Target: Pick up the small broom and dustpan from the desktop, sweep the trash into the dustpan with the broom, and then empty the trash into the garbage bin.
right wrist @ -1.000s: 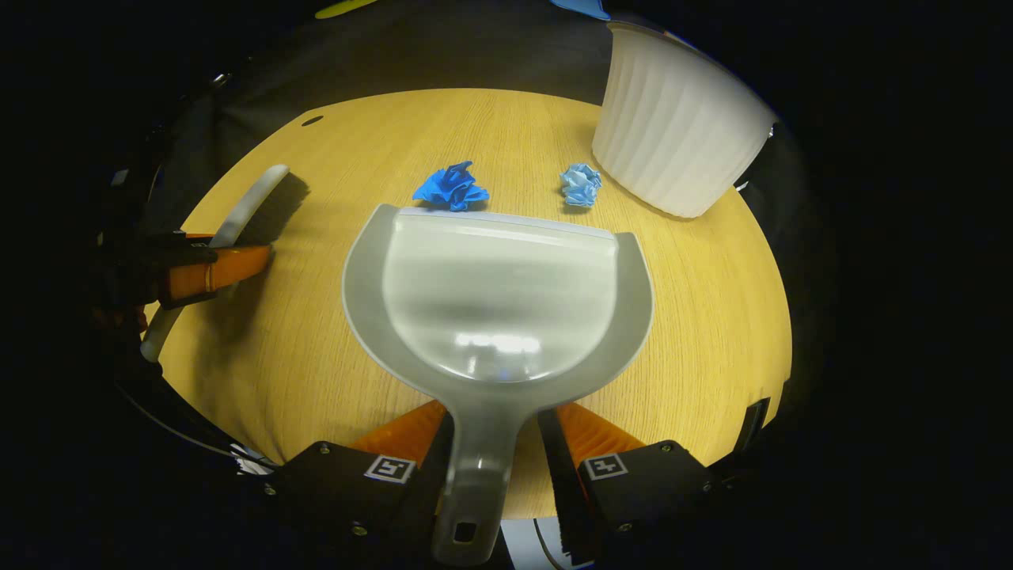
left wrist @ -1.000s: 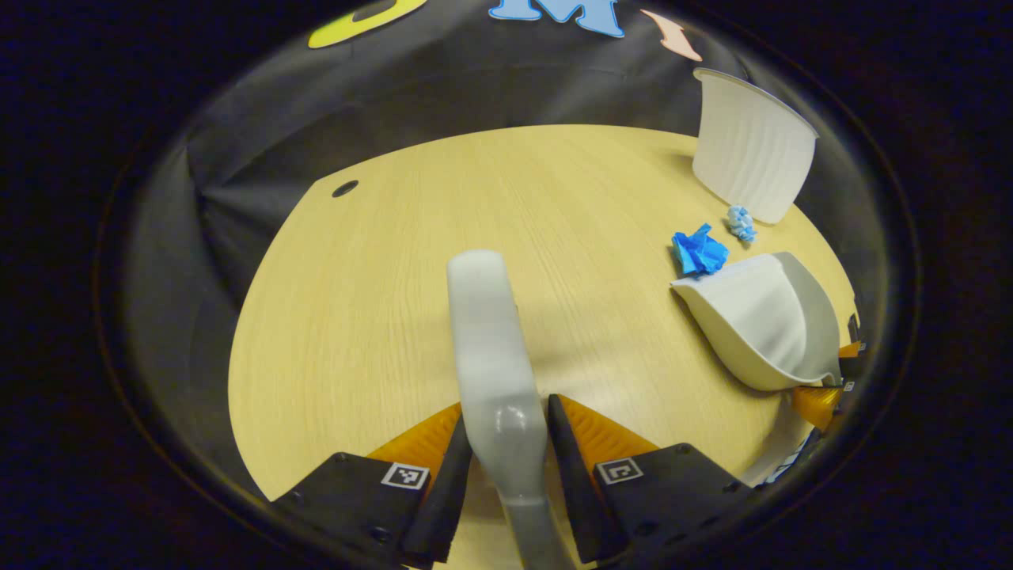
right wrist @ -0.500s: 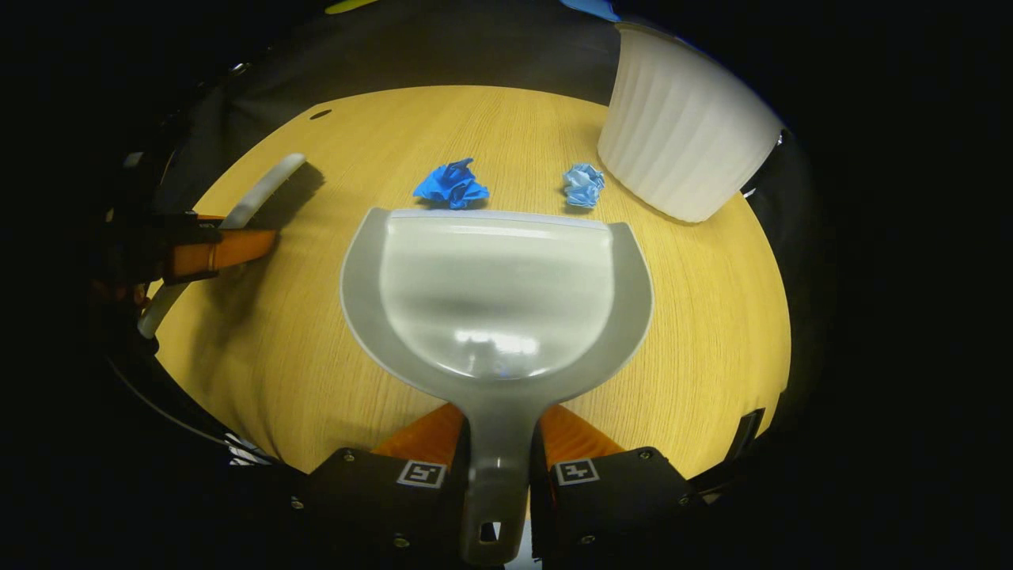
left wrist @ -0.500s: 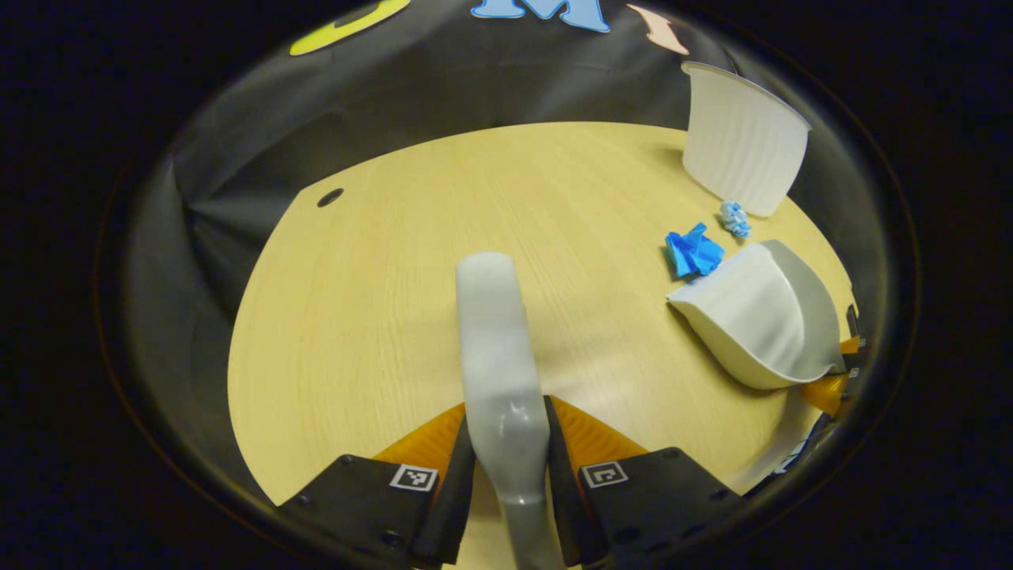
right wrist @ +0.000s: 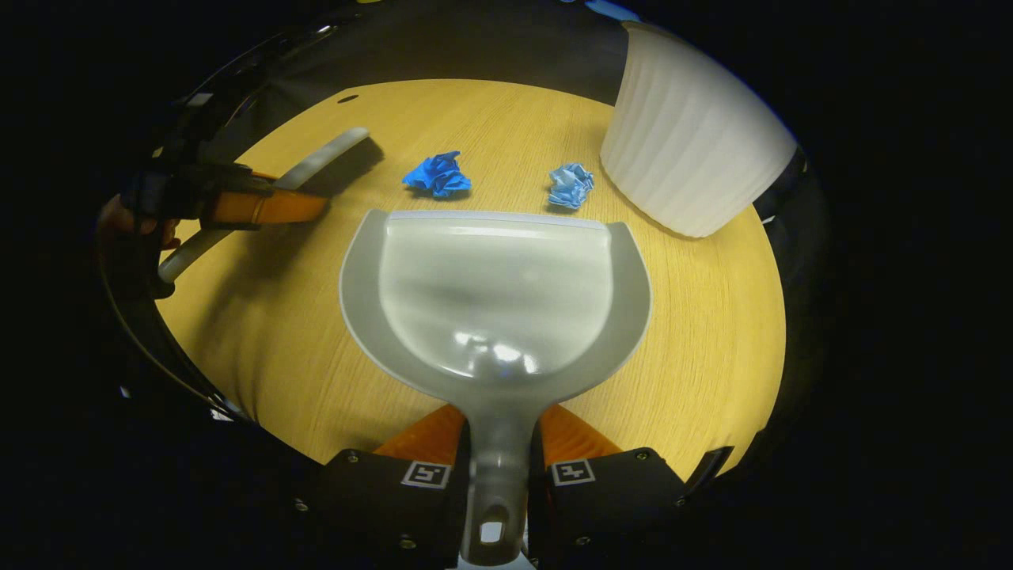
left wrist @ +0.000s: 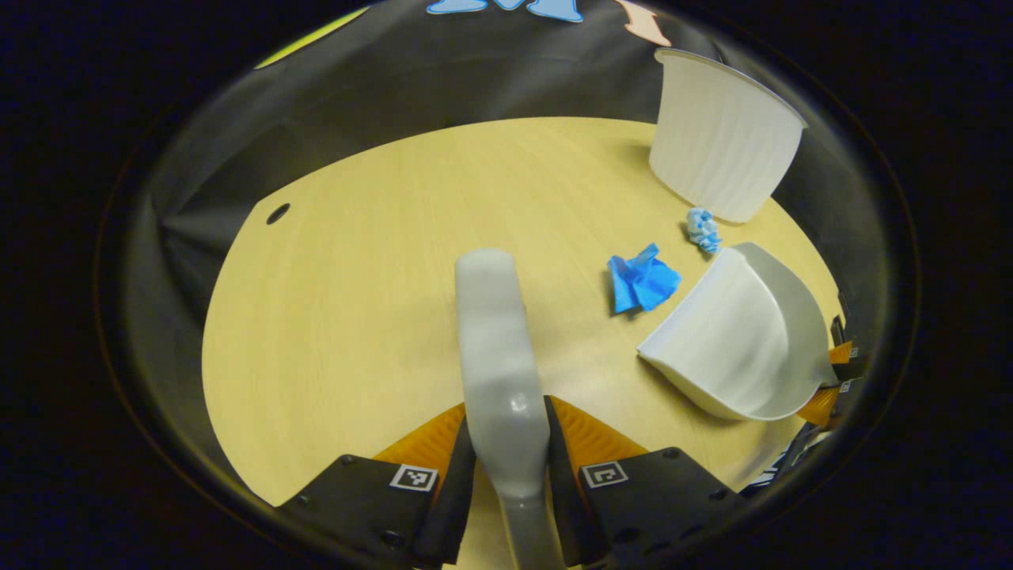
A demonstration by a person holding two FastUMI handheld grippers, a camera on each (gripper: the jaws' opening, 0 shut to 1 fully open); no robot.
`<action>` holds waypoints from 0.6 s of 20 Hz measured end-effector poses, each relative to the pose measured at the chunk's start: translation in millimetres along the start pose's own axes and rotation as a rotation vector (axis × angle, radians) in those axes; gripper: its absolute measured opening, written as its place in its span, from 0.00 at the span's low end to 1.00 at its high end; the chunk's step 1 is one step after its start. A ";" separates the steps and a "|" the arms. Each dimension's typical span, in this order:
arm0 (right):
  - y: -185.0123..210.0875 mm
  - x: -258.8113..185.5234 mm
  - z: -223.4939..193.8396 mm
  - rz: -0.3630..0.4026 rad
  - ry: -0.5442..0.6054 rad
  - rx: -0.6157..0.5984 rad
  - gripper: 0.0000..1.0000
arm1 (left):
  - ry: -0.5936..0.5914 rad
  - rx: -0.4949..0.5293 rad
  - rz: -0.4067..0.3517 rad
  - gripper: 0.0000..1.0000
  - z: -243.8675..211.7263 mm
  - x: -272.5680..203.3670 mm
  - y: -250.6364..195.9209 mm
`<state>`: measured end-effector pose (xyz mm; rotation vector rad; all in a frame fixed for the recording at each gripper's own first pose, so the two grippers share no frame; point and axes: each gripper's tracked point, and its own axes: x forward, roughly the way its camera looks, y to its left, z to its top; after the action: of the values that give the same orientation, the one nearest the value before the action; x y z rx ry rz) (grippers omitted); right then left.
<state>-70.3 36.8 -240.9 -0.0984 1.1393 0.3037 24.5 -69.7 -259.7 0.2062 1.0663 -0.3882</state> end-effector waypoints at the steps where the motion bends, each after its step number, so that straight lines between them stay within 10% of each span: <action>1: -5.3 0.0 -0.6 0.008 0.000 -0.020 0.32 | 0.004 -0.002 -0.007 0.49 3.4 2.2 -8.7; 12: -53.8 4.7 3.3 0.082 0.003 -0.161 0.32 | 0.029 0.088 -0.101 0.49 57.3 36.4 -80.2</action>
<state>-50.1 -12.9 -247.9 -0.1945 1.1226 0.4688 53.7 -170.6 -263.0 0.2374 1.0919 -0.5247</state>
